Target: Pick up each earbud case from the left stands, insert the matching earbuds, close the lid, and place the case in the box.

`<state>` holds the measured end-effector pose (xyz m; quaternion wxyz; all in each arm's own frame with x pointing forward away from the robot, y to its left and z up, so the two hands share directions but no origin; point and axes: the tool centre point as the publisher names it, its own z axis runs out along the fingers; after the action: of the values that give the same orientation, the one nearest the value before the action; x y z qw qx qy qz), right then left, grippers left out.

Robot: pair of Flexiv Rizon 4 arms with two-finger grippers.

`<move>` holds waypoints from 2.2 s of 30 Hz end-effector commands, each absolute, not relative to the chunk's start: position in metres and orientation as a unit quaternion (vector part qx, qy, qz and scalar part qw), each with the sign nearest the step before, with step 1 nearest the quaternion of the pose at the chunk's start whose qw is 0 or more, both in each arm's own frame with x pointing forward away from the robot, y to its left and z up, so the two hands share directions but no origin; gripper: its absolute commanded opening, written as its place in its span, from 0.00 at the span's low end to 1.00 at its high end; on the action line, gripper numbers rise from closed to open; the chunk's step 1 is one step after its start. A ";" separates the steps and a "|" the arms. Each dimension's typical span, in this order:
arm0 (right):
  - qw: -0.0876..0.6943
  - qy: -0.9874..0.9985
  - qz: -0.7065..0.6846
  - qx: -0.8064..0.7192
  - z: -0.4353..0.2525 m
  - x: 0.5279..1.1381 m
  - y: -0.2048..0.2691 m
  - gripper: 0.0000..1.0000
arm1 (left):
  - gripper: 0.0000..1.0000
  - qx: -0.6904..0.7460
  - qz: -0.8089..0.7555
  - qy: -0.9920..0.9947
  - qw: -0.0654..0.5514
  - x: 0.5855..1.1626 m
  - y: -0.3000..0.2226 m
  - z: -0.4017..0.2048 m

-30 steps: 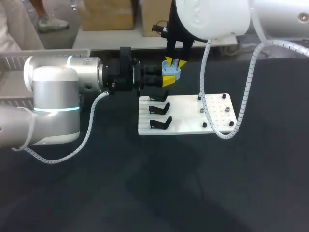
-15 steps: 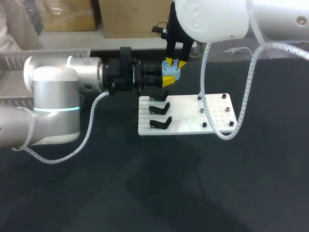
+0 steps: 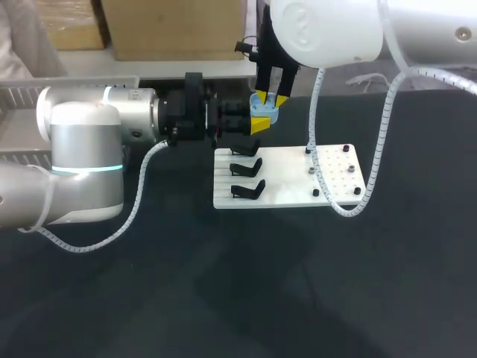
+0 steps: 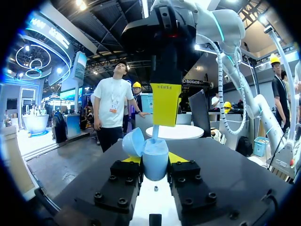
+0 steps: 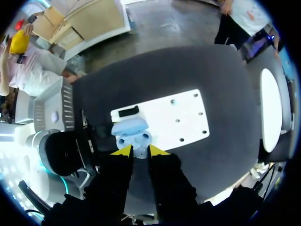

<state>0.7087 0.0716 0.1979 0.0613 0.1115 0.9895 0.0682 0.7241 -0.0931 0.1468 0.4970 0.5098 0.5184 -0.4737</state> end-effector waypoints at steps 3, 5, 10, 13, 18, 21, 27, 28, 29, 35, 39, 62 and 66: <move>0.063 0.989 0.067 0.113 0.197 0.709 0.071 0.00 | 0.00 0.508 -0.472 0.517 0.501 0.723 -0.093 0.146; 0.063 0.989 0.067 0.114 0.196 0.710 0.071 0.00 | 0.00 0.508 -0.472 0.517 0.501 0.723 -0.093 0.146; 0.062 0.989 0.065 0.113 0.196 0.710 0.071 0.00 | 0.00 0.508 -0.472 0.517 0.501 0.723 -0.093 0.146; 0.064 0.989 0.066 0.114 0.196 0.711 0.071 0.00 | 0.00 0.508 -0.472 0.517 0.501 0.723 -0.093 0.146; 0.064 0.989 0.064 0.115 0.195 0.712 0.070 0.00 | 0.00 0.508 -0.472 0.517 0.501 0.723 -0.093 0.146; 0.063 0.989 0.063 0.115 0.194 0.712 0.070 0.00 | 0.00 0.508 -0.472 0.517 0.501 0.723 -0.093 0.146; 0.062 0.990 0.061 0.114 0.191 0.712 0.071 0.00 | 0.00 0.508 -0.472 0.517 0.501 0.723 -0.093 0.146; 0.061 0.990 0.060 0.113 0.191 0.712 0.071 0.00 | 0.00 0.508 -0.472 0.517 0.501 0.723 -0.093 0.146; 0.060 0.990 0.060 0.113 0.190 0.712 0.071 0.00 | 0.00 0.508 -0.472 0.517 0.501 0.723 -0.093 0.146; 0.057 0.990 0.059 0.111 0.186 0.713 0.072 0.00 | 0.00 0.508 -0.472 0.517 0.501 0.723 -0.093 0.146; 0.056 0.991 0.055 0.110 0.185 0.714 0.072 0.00 | 0.00 0.508 -0.472 0.517 0.501 0.723 -0.093 0.146; 0.080 0.989 0.067 0.104 0.192 0.699 0.062 0.45 | 0.00 0.508 -0.472 0.517 0.501 0.723 -0.093 0.146; 0.117 0.986 0.074 0.097 0.190 0.692 0.048 0.48 | 0.00 0.508 -0.472 0.517 0.501 0.723 -0.093 0.146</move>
<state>0.7122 0.0638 0.1948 0.0750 0.0957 0.9911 0.0547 0.7241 -0.0930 0.1467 0.4971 0.5098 0.5181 -0.4738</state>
